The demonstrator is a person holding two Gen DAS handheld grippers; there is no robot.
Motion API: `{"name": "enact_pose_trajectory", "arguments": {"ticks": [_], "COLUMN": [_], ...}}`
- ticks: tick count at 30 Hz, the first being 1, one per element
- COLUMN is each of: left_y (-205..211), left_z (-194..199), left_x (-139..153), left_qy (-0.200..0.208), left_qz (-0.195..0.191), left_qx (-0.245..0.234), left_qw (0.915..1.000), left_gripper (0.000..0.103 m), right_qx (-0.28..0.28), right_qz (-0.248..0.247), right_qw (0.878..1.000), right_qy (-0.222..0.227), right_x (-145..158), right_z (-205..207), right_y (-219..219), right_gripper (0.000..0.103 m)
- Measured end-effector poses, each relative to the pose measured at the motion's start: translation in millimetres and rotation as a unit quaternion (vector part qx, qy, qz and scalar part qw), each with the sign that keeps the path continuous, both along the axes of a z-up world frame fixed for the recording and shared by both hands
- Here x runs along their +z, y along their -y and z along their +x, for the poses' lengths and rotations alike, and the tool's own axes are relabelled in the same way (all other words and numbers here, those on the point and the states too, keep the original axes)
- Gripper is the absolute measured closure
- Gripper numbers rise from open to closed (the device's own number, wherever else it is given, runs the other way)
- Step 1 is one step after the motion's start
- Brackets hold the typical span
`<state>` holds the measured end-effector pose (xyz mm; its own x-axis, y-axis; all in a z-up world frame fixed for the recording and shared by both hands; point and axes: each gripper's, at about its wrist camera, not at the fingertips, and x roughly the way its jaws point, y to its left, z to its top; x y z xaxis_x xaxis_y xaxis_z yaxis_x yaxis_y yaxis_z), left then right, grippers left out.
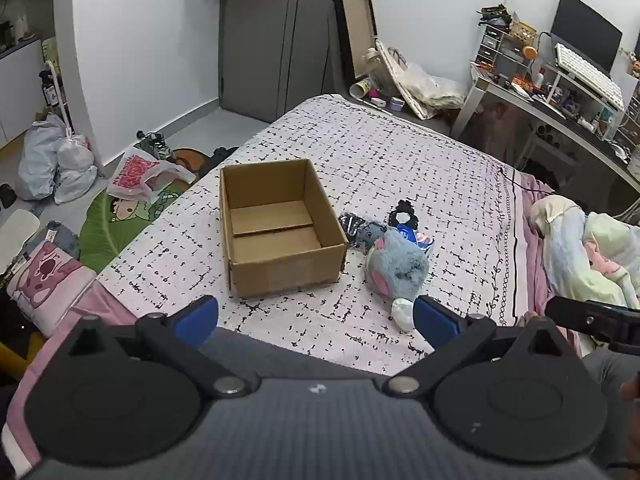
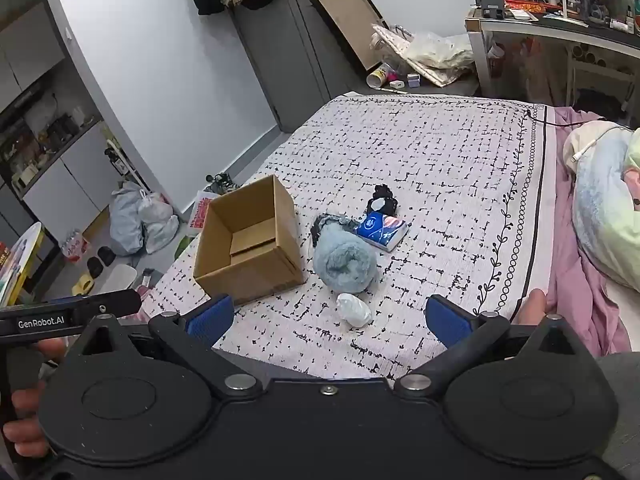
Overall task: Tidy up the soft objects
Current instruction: 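Move both tools toward the light-blue plush toy beside the box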
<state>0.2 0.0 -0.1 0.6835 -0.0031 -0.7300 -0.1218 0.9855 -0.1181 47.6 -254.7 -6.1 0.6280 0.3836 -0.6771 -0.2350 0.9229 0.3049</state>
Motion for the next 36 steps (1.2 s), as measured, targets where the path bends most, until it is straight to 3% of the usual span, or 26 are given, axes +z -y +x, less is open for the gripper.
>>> {"name": "enact_pose_trajectory", "arguments": {"ticks": [36], "left_y": [3.5], "left_z": [-8.5], "left_x": [-3.4], "left_qy": [0.004], "left_qz": [-0.005], "left_qx": [-0.010], "left_qw": [0.9999], "left_gripper": [0.000], "right_qx": [0.002], "right_qz": [-0.008], "right_qw": [1.000], "right_qy": [0.009], "right_x": [1.0], "right_z": [-7.5], "right_y": [-6.5], "right_gripper": [0.000]}}
